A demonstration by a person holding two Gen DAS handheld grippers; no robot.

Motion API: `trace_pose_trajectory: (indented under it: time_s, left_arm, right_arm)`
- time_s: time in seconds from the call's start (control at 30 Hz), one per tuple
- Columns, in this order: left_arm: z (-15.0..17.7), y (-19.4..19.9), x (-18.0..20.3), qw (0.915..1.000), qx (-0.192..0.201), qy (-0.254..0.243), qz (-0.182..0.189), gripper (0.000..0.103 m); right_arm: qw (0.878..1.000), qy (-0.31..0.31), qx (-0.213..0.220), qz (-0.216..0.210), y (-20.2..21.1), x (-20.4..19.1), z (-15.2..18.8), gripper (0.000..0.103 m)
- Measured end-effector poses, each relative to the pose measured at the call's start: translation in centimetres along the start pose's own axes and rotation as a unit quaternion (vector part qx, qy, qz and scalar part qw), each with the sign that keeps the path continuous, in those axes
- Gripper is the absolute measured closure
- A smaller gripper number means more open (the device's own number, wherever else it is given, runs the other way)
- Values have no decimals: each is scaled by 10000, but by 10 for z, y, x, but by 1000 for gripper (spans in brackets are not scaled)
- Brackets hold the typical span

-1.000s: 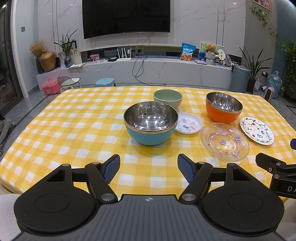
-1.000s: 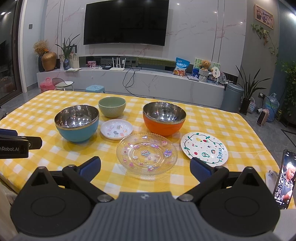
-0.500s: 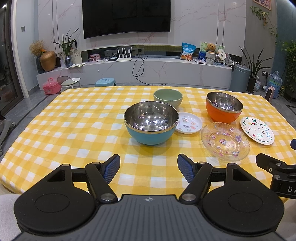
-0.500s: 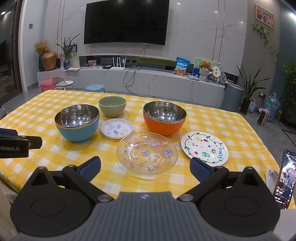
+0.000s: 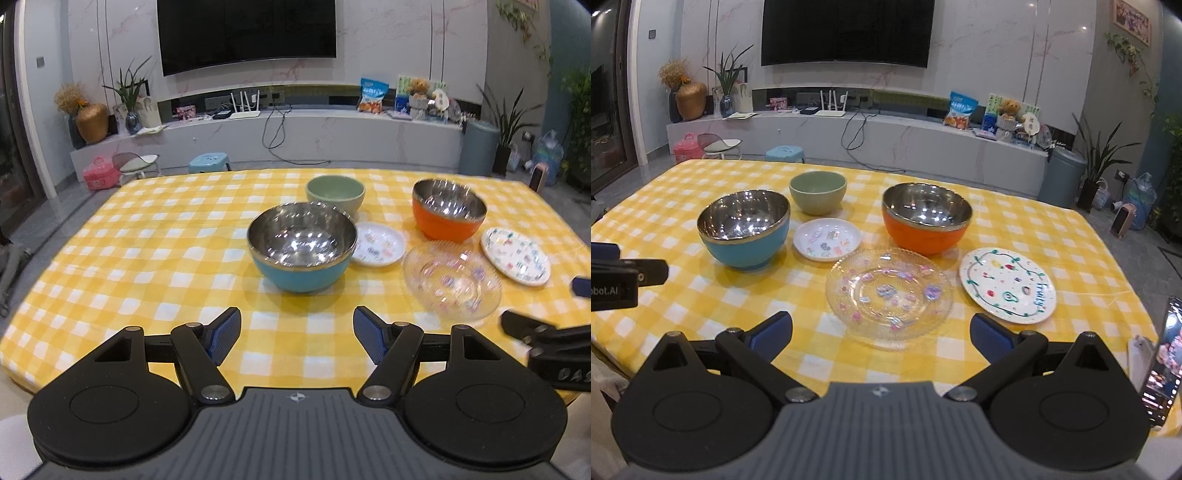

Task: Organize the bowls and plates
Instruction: 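Move both grippers to the blue bowl's rim and close on it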

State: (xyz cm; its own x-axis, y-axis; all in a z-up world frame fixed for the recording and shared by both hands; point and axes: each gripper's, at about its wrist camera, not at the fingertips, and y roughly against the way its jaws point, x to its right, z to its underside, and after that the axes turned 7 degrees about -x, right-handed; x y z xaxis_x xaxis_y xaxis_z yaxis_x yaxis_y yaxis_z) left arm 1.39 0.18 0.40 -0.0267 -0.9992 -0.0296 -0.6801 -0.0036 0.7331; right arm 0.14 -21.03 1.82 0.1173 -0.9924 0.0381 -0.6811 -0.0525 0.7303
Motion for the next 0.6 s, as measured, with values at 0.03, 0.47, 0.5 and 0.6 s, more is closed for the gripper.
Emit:
trace_pose_trajectory:
  time_s: [0.03, 0.47, 0.5, 0.6]
  left_arm:
    - [-4, -3, -2, 10000, -36, 63, 38, 25]
    - [-76, -31, -46, 9941, -242, 964, 433, 37]
    - [-82, -35, -50, 9932, -277, 1045, 424, 40]
    - [-96, -49, -61, 9903, -398, 1277, 362, 44]
  right_arm:
    - [10000, -10, 21, -53, -1, -1, -3, 3]
    - [9985, -281, -31, -458, -45, -28, -87, 8]
    - [9979, -366, -74, -531, -51, -28, -94, 12]
    - [9954, -561, -250, -737, -69, -32, -113, 21]
